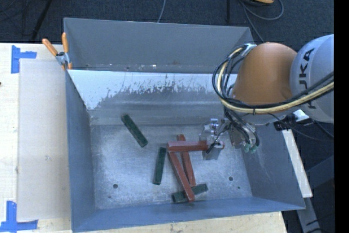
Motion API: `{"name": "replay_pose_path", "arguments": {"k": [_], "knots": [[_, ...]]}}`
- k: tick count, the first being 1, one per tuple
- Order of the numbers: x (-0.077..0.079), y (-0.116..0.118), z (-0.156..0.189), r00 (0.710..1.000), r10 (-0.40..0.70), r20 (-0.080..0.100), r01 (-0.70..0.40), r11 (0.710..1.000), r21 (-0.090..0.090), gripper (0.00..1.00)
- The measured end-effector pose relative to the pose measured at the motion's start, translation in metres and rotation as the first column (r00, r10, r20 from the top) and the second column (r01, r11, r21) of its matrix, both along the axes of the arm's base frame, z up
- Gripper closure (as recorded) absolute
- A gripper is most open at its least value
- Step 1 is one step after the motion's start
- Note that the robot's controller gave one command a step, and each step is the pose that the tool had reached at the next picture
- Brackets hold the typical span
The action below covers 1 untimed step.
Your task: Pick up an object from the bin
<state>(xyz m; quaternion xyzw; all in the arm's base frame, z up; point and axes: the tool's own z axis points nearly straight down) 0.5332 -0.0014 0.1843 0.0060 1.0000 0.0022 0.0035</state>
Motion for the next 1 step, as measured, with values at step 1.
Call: {"name": "replay_pose_path", "arguments": {"k": [1], "knots": [[0.0025,0.0074,0.1600,1.000,0.008,0.003,-0.008,1.000,-0.004,1.00]]}}
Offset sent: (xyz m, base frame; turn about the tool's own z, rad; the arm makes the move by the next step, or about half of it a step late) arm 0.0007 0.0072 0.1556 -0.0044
